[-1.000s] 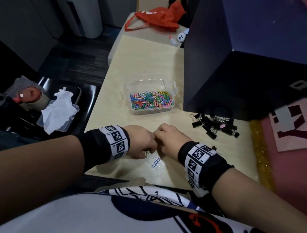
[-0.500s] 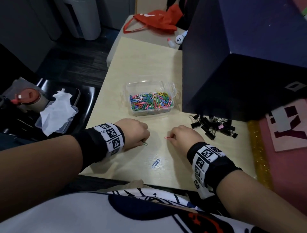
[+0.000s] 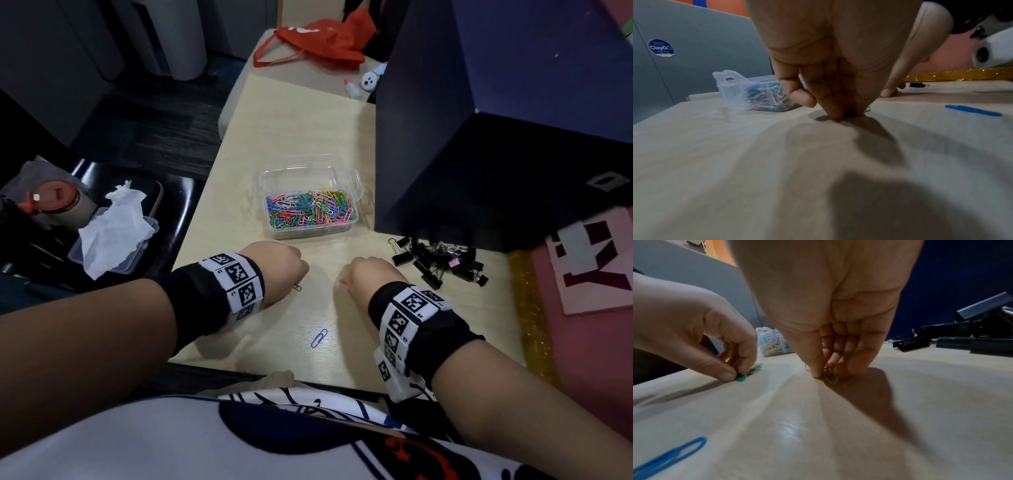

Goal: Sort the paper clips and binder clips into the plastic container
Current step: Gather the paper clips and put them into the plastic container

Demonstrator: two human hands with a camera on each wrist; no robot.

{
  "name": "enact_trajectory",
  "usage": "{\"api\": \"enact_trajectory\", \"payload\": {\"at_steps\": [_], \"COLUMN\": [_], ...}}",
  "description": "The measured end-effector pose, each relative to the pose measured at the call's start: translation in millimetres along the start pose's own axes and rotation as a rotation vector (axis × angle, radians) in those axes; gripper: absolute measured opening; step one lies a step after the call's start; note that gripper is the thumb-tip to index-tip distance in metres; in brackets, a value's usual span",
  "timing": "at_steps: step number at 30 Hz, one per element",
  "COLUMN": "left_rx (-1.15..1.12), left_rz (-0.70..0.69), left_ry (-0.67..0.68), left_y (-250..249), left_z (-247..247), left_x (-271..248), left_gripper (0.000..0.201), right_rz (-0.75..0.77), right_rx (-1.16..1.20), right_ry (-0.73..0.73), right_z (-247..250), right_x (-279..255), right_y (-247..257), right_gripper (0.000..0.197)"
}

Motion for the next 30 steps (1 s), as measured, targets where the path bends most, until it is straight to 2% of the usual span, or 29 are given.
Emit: {"api": "enact_trajectory", "payload": {"at_steps": [6,9,11,14,16,19,22,25,27,30], "left_rx": [-0.057,-0.123,-0.131,-0.081,-0.047,-0.019,-0.013,-0.049,-0.08,-0.121], "left_rz": [0.018,0.045,0.059,0.049,0.029,0.019,0.023,0.055,0.072,0.084], "left_ry": [-0.033,-0.045,-0.034,-0.036,-0.037,-0.029,-0.015,0.029,0.053,0.073], "left_y": [5.0,7.3,9.3,9.5,8.5,8.7,7.8,6.7,6.2,6.6], "left_z": [1.0,2.7,4.7,7.2,6.1,4.3,5.3,7.0,7.8,7.5], "left_x": [2.7,3.0,2.3,2.5,2.3,1.2,3.3,7.9,9.9,10.6], "left_gripper": [0.014,0.023,0.026,0.022,0.017,0.01,0.013,0.019,0.021,0.019], "right_rz": [0.02,0.046,0.076,0.115,0.14,0.131,0.142,0.286,0.401,0.518], "right_rx": [-0.056,-0.055,0.043,0.329,0.398,0.284,0.082,-0.017,-0.049,-0.111], "right_ry": [0.03,-0.004,-0.152,-0.435,-0.493,-0.382,-0.136,0.039,0.087,0.086], "right_z": [3.3,17.8,41.5,83.8,97.6,89.1,54.8,17.4,-1.5,-19.4], "right_x": [1.8,2.9,3.6,-0.3,-1.7,-1.0,-7.4,-24.2,-35.3,-42.2], "right_y": [0.0,6.1,9.8,10.7,11.4,12.2,16.5,30.1,40.6,51.0], "right_gripper": [0.029,0.025,0.02,0.009,0.012,0.019,0.018,0.024,0.031,0.026]}}
Point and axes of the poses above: each hand's wrist, its own x-axis towards the middle knuckle, its own z-axis out of the back of the hand, y = z × x, the point moved 6 cm from there along x, towards the middle knuckle, and after that the axes turned 3 degrees about -x, right-handed, at the moved point
